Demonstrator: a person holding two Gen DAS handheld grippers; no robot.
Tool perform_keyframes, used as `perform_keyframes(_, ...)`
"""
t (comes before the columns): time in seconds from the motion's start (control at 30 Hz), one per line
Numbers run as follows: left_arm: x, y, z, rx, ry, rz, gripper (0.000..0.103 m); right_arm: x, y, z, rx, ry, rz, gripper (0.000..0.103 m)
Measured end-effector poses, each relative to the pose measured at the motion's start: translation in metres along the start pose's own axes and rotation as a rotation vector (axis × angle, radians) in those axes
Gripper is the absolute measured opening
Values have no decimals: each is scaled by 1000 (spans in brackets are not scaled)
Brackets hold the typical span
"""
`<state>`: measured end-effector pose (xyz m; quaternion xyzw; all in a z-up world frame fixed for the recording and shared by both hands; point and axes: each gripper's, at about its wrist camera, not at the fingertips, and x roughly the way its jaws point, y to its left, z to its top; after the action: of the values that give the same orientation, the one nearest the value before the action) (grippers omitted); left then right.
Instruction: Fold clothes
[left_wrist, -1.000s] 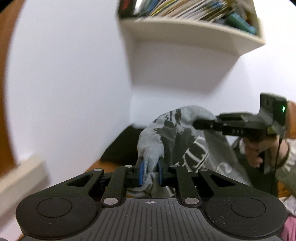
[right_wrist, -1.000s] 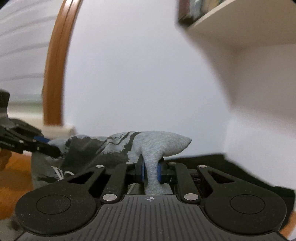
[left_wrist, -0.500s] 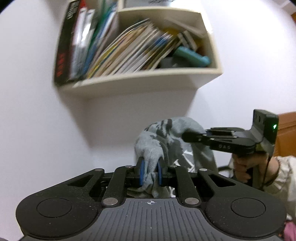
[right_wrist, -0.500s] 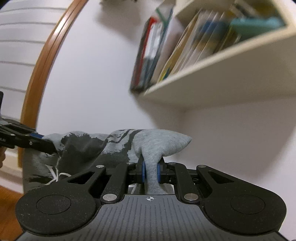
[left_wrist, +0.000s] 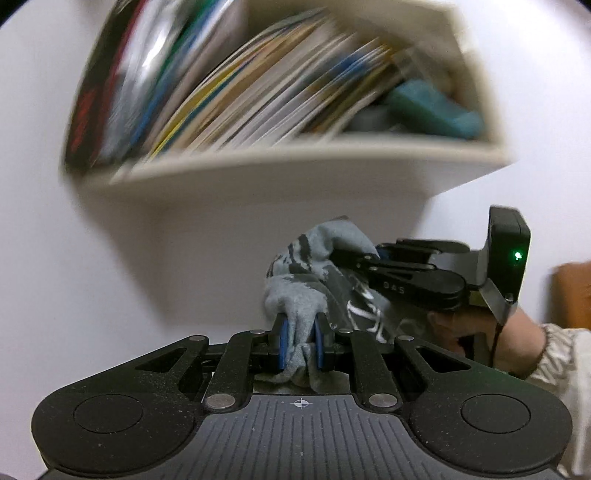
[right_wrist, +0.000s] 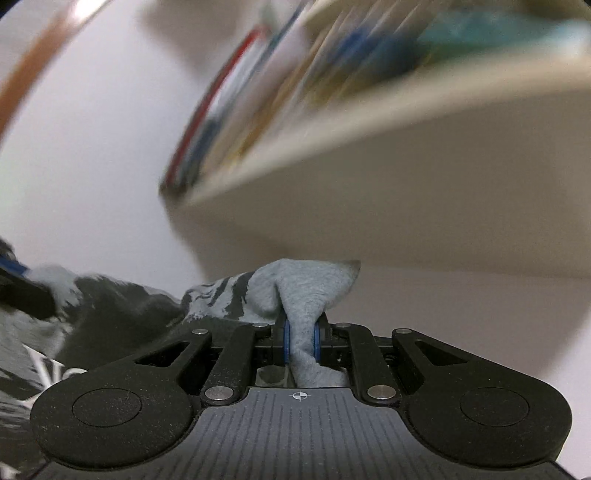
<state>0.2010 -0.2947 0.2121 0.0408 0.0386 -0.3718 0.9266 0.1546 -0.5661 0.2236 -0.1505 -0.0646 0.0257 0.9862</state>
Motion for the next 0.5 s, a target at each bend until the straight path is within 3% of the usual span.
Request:
perform_keyframes(0.07, 32, 26, -20, -27, 57, 71, 16, 63, 14, -28, -24, 98, 45, 13)
perform_keyframes(0.13, 77, 56, -59, 10, 191, 211, 18, 129, 29, -68, -34, 217, 82, 15)
perform_keyframes(0.17, 99, 71, -79, 27, 264, 289, 19, 156, 38, -89, -50, 272, 93, 21)
perform_keyframes(0.2, 113, 81, -98, 33, 318, 356, 18, 180, 48, -110, -78, 320, 97, 33)
perform_keyframes(0.27, 122, 96, -130, 33, 366, 403, 18, 207, 67, -142, -148, 380, 96, 36)
perform_keyframes(0.37, 125, 107, -158, 4, 433, 352, 19, 202, 72, -164, -164, 380, 163, 40)
perform_keyframes(0.43, 122, 109, -163, -2, 429, 332, 24, 196, 66, -175, -120, 425, 231, 40)
perform_keyframes(0.5, 118, 108, -166, -16, 423, 305, 29, 185, 57, -183, -97, 455, 246, 38)
